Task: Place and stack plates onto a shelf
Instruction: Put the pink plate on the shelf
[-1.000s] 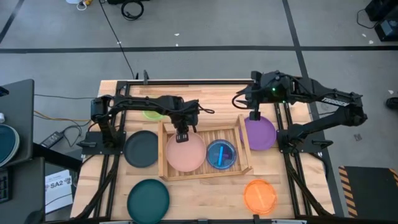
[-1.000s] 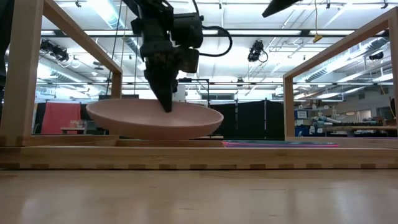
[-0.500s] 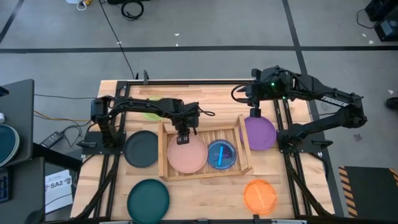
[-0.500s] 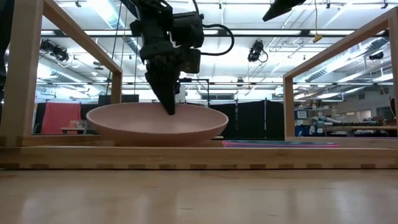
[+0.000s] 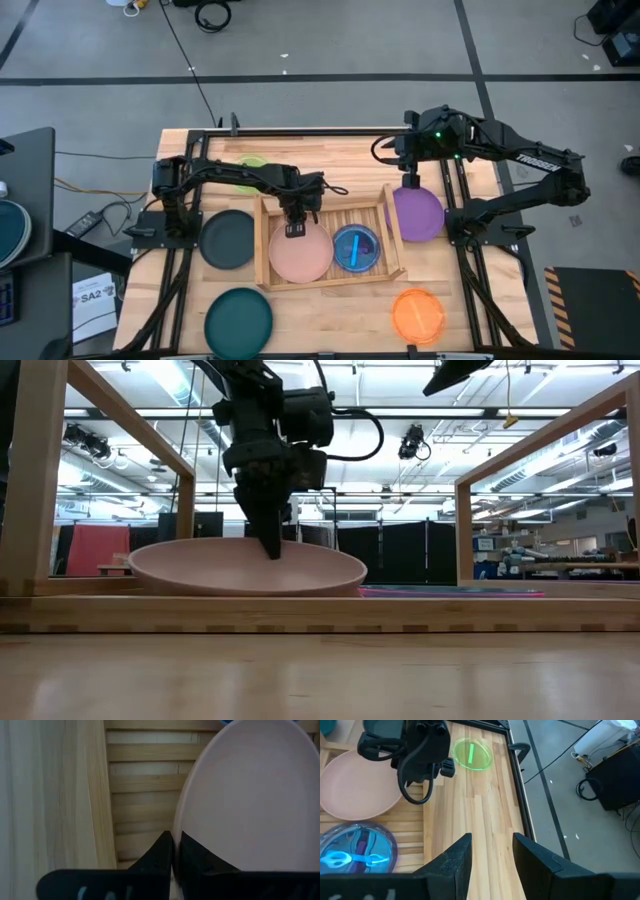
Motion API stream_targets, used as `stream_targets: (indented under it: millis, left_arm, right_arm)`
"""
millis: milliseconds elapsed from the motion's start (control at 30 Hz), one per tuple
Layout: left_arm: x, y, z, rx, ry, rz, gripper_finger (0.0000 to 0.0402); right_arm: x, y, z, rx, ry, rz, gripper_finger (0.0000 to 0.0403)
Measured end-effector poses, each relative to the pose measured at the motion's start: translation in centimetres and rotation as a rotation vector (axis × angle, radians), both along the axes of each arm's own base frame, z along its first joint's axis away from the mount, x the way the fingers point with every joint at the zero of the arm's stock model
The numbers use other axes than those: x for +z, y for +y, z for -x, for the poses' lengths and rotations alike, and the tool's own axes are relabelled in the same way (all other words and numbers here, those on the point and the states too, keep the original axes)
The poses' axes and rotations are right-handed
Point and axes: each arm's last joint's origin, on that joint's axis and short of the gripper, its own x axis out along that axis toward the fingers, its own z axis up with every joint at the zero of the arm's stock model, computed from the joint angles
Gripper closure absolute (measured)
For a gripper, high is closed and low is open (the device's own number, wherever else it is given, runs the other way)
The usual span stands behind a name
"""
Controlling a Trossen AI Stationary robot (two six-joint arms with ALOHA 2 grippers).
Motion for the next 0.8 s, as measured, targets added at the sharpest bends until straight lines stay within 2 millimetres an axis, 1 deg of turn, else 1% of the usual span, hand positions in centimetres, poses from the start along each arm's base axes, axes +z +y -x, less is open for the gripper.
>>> stream_targets:
  millis: [167,267,567,800]
  left_arm:
    - [0.0,0.1,0.0,0.003,0.001,-0.006,0.0378]
    - [0.0,0.1,0.0,0.002,-0.001,-0.013,0.0369]
    - [0.0,0.2,0.0,0.025,0.016,-0.105,0.0318]
    - [0.0,0.2,0.0,0.025,0.016,-0.105,0.0275]
  right_arm:
    - [0.0,0.0,0.0,0.000,0.001,0.000,0.0255]
    - [0.0,0.0,0.0,-0.001,0.001,0.000,0.0255]
    - [-0.2,0.0,0.1,-0.008,0.019,-0.011,0.0255]
    - [-0.9,-1.2,1.2,-0.123,0.102,-0.086,0.0255]
